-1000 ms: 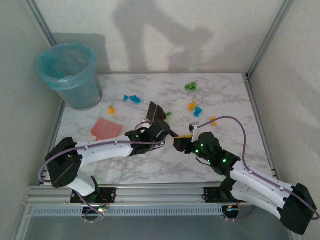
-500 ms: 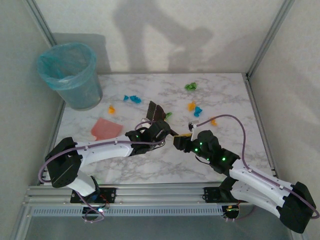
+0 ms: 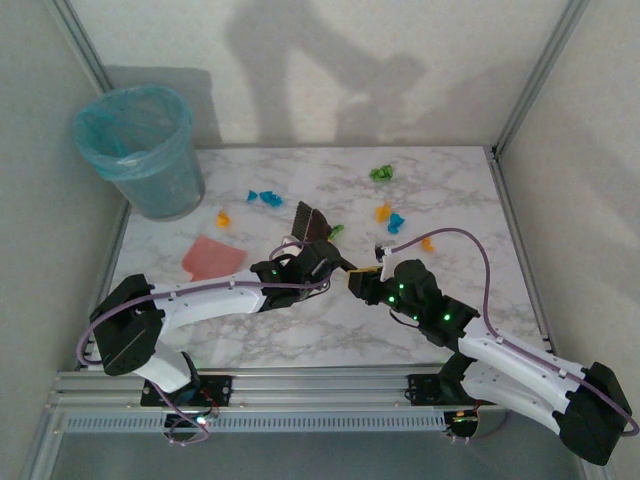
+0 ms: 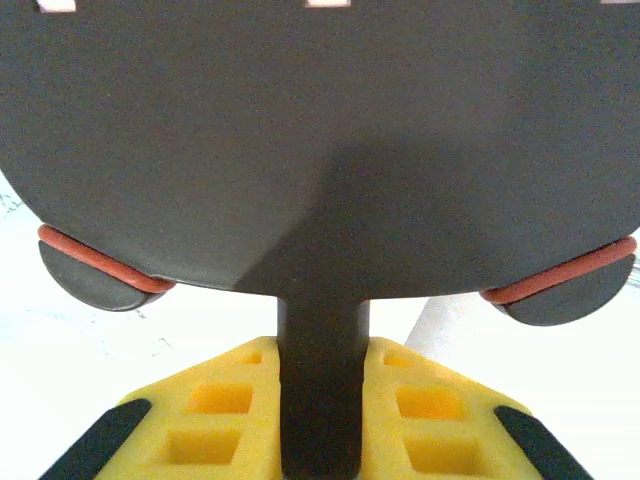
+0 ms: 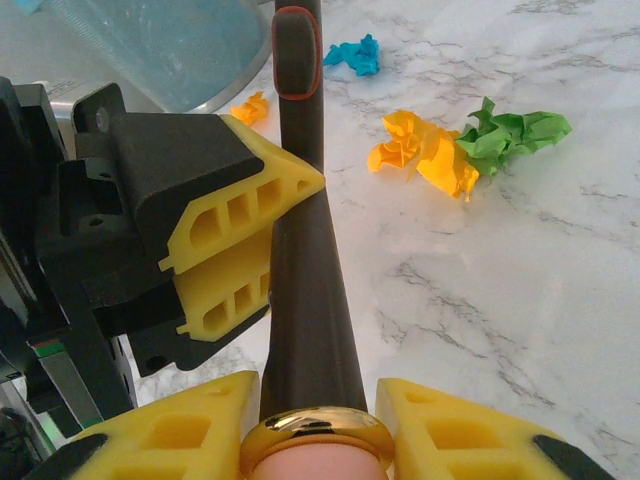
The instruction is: Sweep away the paper scraps from the table
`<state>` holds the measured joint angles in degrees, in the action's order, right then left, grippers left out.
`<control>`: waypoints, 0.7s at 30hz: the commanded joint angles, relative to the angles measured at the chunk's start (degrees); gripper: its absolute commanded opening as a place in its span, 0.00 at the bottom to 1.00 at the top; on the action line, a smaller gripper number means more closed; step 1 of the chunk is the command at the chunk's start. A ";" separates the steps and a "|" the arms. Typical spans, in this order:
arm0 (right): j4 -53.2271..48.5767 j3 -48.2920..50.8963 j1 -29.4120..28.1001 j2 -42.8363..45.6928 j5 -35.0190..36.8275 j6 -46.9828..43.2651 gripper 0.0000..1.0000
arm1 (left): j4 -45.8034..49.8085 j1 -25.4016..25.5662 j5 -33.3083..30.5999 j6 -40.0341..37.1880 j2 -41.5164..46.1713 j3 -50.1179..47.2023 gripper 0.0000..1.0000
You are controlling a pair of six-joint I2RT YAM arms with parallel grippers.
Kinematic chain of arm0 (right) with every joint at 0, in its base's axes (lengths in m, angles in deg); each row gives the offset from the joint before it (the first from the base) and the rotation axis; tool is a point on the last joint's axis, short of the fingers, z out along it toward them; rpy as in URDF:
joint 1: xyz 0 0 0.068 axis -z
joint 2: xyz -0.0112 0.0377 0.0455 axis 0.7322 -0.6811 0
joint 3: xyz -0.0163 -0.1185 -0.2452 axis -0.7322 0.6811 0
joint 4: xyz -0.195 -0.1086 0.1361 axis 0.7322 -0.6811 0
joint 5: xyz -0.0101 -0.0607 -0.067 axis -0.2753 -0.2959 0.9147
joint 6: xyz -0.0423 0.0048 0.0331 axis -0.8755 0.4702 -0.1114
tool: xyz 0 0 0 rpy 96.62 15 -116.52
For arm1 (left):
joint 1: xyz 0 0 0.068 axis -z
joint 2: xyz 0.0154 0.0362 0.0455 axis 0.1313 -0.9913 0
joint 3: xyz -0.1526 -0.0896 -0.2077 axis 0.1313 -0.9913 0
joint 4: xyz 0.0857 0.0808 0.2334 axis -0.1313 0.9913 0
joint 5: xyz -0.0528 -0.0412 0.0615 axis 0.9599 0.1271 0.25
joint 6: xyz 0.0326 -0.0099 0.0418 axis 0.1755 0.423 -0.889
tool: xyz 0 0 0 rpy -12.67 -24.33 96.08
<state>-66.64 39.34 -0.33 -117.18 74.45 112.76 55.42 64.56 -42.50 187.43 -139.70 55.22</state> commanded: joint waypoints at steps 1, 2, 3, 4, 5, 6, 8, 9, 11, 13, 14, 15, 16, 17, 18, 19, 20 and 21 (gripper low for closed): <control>-1.07 -0.72 -0.06 0.70 1.91 -0.05 0.00 | -1.87 -0.33 -2.72 0.54 0.52 0.71 0.00; -1.01 -0.61 -0.04 0.94 2.05 -0.07 0.00 | -2.00 -0.32 -2.57 0.41 0.43 0.70 0.05; -1.08 -0.46 -0.06 1.28 2.23 0.07 0.00 | -2.24 -0.34 -2.47 0.08 0.32 0.69 0.12; -1.15 -0.36 -0.06 1.55 2.46 0.00 0.00 | -2.53 -0.32 -2.27 -0.18 0.22 0.69 0.20; -1.16 -0.35 -0.06 1.77 2.60 0.03 0.00 | -2.87 -0.42 -2.13 -0.63 0.12 0.61 0.25; -1.29 -0.26 -0.06 2.09 2.85 0.10 0.00 | -3.18 -0.49 -1.88 -1.13 0.03 0.60 0.33; -1.14 0.02 -0.06 2.67 3.18 0.24 0.00 | -3.42 -0.50 -1.76 -2.13 -0.06 0.77 0.46; -1.04 0.23 -0.06 3.04 3.30 0.39 0.00 | -3.63 -0.51 -1.54 -2.76 -0.19 0.94 0.54; -0.96 0.50 -0.06 3.74 3.45 0.44 0.00 | -4.32 -0.52 -1.00 -4.15 -0.36 1.12 0.64; -1.05 0.58 0.00 4.23 3.56 0.35 0.00 | -4.65 -0.51 -0.23 -5.50 -0.91 1.51 0.64; -1.05 0.56 -0.06 4.35 3.44 0.27 0.00 | -4.52 -0.54 0.24 -5.83 -1.23 1.84 0.65; -1.07 0.59 -0.06 4.43 3.34 0.10 0.00 | -4.21 -0.51 0.84 -6.47 -1.67 2.25 0.67; -1.09 0.55 -0.06 4.49 3.38 0.01 0.00 | -3.52 -0.51 1.37 -7.08 -2.15 2.89 0.70; -1.18 0.49 -0.06 4.50 3.43 -0.01 0.00 | -2.57 -0.57 2.02 -7.59 -2.61 3.56 0.74; -1.22 0.45 -0.06 4.43 3.72 -0.09 0.00 | -1.36 -0.50 2.43 -8.20 -3.01 4.34 0.78; -1.31 0.50 -0.06 4.41 4.14 -0.05 0.00 | -0.14 -0.52 2.51 -8.80 -3.28 4.99 0.83; -1.40 0.45 -0.05 4.34 4.50 -0.04 0.00 | 0.42 -0.50 2.53 -9.56 -3.36 5.24 0.86; -1.57 0.46 -0.06 4.37 4.92 -0.05 0.00 | 0.90 -0.47 2.70 -10.84 -3.32 5.64 0.90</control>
<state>-70.05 39.56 -0.33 -113.75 77.47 112.94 52.95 64.38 -40.54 179.76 -142.63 58.72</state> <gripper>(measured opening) 0.316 0.889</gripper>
